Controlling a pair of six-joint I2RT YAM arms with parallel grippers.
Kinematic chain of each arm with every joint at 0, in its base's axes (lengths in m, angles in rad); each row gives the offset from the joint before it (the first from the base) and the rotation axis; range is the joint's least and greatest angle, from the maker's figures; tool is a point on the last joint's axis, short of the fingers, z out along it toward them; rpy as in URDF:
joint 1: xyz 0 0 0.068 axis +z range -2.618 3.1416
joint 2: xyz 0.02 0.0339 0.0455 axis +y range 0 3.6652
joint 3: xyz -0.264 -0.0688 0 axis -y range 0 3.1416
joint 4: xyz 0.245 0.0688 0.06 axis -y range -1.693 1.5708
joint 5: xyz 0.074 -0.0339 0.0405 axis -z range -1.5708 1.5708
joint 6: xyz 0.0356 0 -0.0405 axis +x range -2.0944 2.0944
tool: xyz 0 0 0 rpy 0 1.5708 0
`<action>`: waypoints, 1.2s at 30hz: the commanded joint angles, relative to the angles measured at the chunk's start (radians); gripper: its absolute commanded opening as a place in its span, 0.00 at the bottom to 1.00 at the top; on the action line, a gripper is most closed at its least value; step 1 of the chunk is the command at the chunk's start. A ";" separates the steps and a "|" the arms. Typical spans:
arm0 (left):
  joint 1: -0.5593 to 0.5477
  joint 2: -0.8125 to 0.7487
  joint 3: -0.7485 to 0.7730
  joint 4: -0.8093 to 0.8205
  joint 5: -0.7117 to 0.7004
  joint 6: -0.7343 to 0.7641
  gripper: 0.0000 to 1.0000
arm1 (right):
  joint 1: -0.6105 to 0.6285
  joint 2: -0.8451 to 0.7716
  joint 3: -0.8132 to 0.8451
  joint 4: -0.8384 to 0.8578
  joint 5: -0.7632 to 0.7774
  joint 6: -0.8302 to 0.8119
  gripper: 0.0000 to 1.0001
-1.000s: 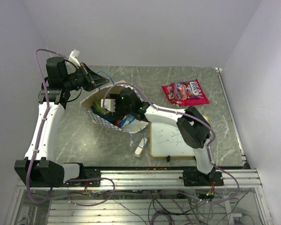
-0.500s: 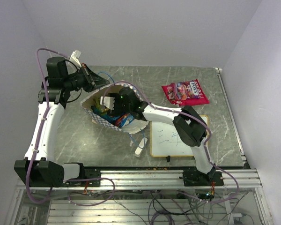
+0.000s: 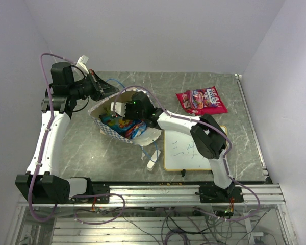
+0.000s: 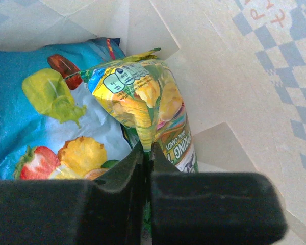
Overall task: Take the snacks out of the paper bag
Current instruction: Take out the snack from the paper bag.
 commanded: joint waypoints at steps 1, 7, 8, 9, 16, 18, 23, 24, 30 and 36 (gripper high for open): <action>-0.012 -0.024 0.026 0.021 -0.007 -0.007 0.07 | -0.008 -0.079 -0.022 -0.007 -0.065 -0.001 0.00; -0.011 -0.016 0.039 0.006 -0.035 0.002 0.07 | -0.005 -0.177 -0.064 -0.025 -0.118 0.010 0.00; -0.011 -0.014 0.041 0.002 -0.040 0.003 0.07 | -0.004 -0.193 -0.073 -0.027 -0.125 0.013 0.00; -0.011 -0.012 0.042 0.001 -0.043 0.001 0.07 | -0.004 -0.210 -0.081 -0.026 -0.127 0.018 0.00; -0.010 0.006 0.026 0.021 -0.073 -0.041 0.07 | 0.013 -0.345 -0.144 -0.067 -0.126 0.037 0.00; -0.010 0.016 0.030 0.015 -0.085 -0.045 0.07 | 0.015 -0.393 -0.151 -0.095 -0.114 0.036 0.00; -0.010 0.047 0.055 -0.041 -0.125 -0.021 0.07 | 0.016 -0.489 -0.133 -0.238 -0.131 0.029 0.00; -0.010 0.051 0.055 -0.043 -0.129 -0.023 0.07 | 0.017 -0.517 -0.143 -0.245 -0.148 0.037 0.00; -0.010 0.068 0.061 -0.081 -0.188 -0.027 0.07 | 0.016 -0.708 -0.216 -0.304 -0.209 0.024 0.00; 0.000 0.104 0.097 -0.152 -0.232 0.002 0.07 | 0.013 -0.825 -0.152 -0.413 -0.149 0.011 0.00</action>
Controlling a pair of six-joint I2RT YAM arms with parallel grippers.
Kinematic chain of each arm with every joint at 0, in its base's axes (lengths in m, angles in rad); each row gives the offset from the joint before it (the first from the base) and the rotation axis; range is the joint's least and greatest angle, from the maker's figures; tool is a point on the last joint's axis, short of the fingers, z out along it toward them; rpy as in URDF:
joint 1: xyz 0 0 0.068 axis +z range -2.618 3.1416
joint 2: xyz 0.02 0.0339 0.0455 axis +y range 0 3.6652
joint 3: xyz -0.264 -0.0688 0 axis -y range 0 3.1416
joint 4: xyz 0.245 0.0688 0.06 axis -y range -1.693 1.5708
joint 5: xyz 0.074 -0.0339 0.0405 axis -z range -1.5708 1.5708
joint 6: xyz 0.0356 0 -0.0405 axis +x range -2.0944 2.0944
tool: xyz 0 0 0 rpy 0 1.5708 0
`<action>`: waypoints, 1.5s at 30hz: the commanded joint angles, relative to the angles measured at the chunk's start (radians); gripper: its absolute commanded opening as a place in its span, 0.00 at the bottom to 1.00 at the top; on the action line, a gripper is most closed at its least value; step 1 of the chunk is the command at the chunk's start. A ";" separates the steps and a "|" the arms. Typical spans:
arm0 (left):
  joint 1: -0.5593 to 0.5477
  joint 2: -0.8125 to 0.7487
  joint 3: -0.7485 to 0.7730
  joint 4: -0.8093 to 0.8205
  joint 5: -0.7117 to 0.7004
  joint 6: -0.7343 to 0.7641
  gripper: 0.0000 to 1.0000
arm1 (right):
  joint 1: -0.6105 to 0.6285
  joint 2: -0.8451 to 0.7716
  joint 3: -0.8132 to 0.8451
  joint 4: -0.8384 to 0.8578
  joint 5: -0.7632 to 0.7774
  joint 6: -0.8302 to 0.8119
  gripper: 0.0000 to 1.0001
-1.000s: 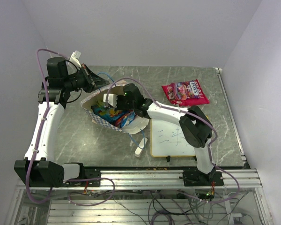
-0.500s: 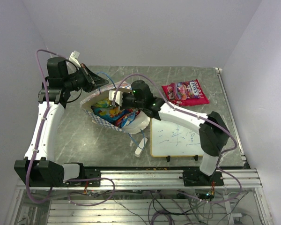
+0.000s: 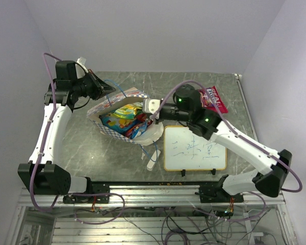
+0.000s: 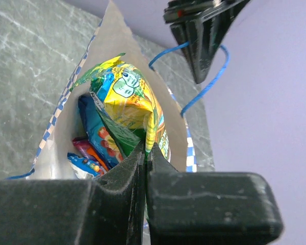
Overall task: Take the snacks out of the paper bag
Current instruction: Take out the snack from the paper bag, then place the snack at the center of the board.
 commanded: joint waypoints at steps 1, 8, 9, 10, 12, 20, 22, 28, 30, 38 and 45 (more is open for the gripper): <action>-0.001 0.021 0.046 -0.053 -0.041 0.026 0.07 | -0.005 -0.078 0.065 -0.061 0.059 -0.010 0.00; 0.006 0.024 0.043 -0.062 -0.040 0.035 0.07 | -0.198 -0.175 -0.005 0.030 0.187 0.056 0.00; 0.008 0.025 0.046 -0.065 -0.038 0.037 0.07 | -0.235 -0.182 -0.020 0.052 0.220 0.067 0.00; 0.011 0.025 0.048 -0.067 -0.035 0.042 0.07 | -0.262 -0.185 -0.038 0.072 0.263 0.072 0.00; 0.012 0.030 0.057 -0.072 -0.030 0.048 0.07 | -0.325 -0.182 -0.070 0.107 0.326 0.076 0.00; 0.013 0.036 0.067 -0.057 0.004 0.049 0.07 | -0.584 -0.045 -0.177 0.222 0.338 0.019 0.00; 0.014 0.036 0.060 -0.047 0.019 0.045 0.07 | -0.637 0.000 -0.203 0.269 0.303 -0.014 0.00; 0.014 0.049 0.065 -0.036 0.040 0.045 0.07 | -0.725 0.120 -0.222 0.319 0.155 -0.168 0.00; 0.014 0.053 0.067 -0.026 0.046 0.043 0.07 | -0.743 0.154 -0.223 0.340 0.143 -0.198 0.00; 0.014 0.079 0.093 -0.028 0.049 0.059 0.07 | -0.764 0.284 -0.162 0.340 0.144 -0.271 0.00; 0.017 0.105 0.120 -0.037 0.049 0.073 0.07 | -0.771 0.342 -0.166 0.325 0.169 -0.333 0.00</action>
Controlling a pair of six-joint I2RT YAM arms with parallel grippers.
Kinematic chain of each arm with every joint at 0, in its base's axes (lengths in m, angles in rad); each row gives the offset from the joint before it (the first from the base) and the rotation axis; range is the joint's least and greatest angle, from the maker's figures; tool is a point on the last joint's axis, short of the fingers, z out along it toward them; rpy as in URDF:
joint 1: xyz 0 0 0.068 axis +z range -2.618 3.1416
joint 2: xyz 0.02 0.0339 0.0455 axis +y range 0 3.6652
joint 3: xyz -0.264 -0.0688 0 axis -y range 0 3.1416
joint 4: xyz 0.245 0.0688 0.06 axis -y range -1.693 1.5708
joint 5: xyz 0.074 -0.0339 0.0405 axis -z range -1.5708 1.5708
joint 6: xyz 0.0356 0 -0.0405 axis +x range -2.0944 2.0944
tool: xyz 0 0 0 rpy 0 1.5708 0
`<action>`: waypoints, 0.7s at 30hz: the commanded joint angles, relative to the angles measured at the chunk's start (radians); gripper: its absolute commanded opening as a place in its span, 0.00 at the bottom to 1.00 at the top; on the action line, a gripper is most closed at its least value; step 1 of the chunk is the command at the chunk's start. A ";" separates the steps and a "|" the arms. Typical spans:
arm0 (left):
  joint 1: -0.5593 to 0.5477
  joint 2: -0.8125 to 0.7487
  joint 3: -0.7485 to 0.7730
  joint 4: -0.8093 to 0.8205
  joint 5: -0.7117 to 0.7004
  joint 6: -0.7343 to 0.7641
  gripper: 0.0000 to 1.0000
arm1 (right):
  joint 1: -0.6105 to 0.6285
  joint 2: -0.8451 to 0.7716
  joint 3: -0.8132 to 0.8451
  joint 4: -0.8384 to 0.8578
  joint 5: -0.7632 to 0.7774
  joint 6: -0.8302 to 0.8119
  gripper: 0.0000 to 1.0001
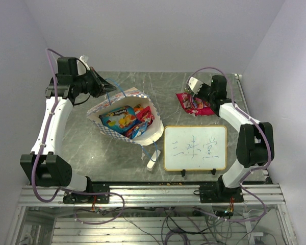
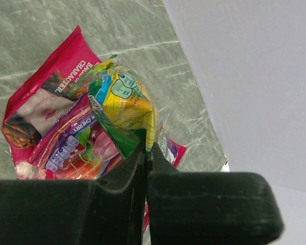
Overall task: Take the snacks out of the paper bag
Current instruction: Place the snack at the center of the board.
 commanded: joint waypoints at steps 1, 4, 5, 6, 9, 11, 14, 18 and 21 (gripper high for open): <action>0.008 0.017 0.036 0.016 0.023 0.024 0.07 | -0.012 0.013 0.016 0.058 0.007 -0.062 0.00; 0.008 0.025 0.037 0.021 0.027 0.024 0.07 | -0.013 0.012 -0.017 0.048 0.002 -0.081 0.00; 0.008 0.025 0.037 0.023 0.028 0.022 0.07 | -0.014 0.012 -0.030 0.045 0.003 -0.085 0.00; 0.009 0.027 0.037 0.025 0.030 0.022 0.07 | -0.013 0.012 -0.045 0.045 0.008 -0.090 0.00; 0.008 0.033 0.034 0.031 0.038 0.017 0.07 | -0.013 0.010 -0.089 0.051 0.019 -0.102 0.00; 0.008 0.034 0.030 0.037 0.042 0.012 0.07 | -0.013 0.010 -0.113 0.052 0.018 -0.101 0.00; 0.008 0.032 0.026 0.038 0.043 0.012 0.07 | -0.013 0.008 -0.159 0.084 0.025 -0.092 0.00; 0.008 0.027 0.021 0.041 0.045 0.009 0.07 | -0.013 0.012 -0.207 0.135 0.045 -0.070 0.00; 0.008 0.021 0.015 0.049 0.047 0.006 0.07 | -0.014 0.014 -0.243 0.170 0.071 -0.062 0.00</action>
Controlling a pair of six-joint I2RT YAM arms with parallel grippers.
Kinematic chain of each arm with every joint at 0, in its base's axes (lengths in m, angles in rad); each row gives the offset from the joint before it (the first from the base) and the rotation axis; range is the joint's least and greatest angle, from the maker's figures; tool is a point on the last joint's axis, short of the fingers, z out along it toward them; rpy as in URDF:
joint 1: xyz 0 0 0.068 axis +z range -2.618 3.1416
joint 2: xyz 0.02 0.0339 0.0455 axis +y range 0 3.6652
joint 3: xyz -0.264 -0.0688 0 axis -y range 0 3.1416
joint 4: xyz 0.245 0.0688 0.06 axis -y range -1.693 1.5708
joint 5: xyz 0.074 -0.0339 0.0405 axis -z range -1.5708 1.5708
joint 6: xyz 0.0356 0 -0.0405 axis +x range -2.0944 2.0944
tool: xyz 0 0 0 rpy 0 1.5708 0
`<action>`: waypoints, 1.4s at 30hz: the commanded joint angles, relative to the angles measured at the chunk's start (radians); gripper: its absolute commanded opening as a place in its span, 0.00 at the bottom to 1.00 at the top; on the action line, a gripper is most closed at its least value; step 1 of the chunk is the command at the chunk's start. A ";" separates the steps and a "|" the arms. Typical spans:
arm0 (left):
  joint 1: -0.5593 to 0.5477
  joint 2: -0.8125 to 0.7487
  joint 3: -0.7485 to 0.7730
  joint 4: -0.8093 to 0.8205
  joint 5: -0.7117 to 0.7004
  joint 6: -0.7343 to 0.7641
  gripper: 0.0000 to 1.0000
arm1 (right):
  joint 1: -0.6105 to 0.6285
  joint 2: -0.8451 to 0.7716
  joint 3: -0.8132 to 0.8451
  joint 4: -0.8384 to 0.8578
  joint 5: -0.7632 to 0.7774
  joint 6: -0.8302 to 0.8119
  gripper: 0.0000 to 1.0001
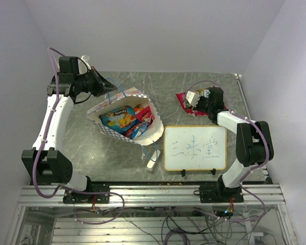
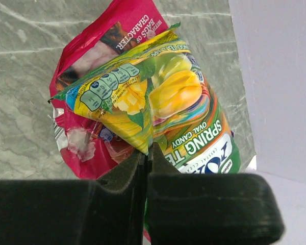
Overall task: Take the snacks out of the paper bag
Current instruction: Place the snack at the center of the board.
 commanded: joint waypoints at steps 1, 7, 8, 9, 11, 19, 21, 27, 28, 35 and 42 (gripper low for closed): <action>0.004 -0.016 0.006 0.039 0.025 0.002 0.07 | -0.013 0.003 -0.050 0.078 0.062 0.020 0.03; 0.004 -0.041 -0.022 0.047 0.033 -0.005 0.07 | -0.020 0.012 -0.059 0.102 0.080 0.078 0.27; 0.004 -0.046 -0.026 0.049 0.035 -0.007 0.07 | -0.023 0.015 -0.052 0.098 0.080 0.086 0.29; 0.004 -0.049 -0.030 0.050 0.036 -0.007 0.07 | -0.024 0.018 -0.049 0.099 0.082 0.096 0.31; 0.004 -0.057 -0.036 0.050 0.037 -0.008 0.07 | -0.032 0.020 -0.054 0.131 0.084 0.154 0.37; -0.002 -0.091 -0.066 0.060 0.049 -0.020 0.07 | -0.044 -0.047 -0.094 0.144 0.021 0.292 0.56; -0.009 -0.100 -0.078 0.064 0.053 -0.024 0.07 | -0.043 -0.084 -0.109 0.135 0.025 0.306 0.60; -0.024 -0.123 -0.086 0.066 0.053 -0.027 0.07 | -0.044 -0.190 -0.147 0.092 0.032 0.352 0.66; -0.025 -0.124 -0.083 0.065 0.053 -0.028 0.07 | -0.042 -0.208 -0.149 0.079 0.029 0.361 0.66; -0.030 -0.120 -0.052 0.081 0.062 -0.045 0.07 | -0.025 -0.339 -0.098 -0.047 0.000 0.450 0.71; -0.030 -0.102 -0.017 0.112 0.077 -0.090 0.07 | 0.123 -0.440 0.013 -0.191 -0.138 0.484 0.71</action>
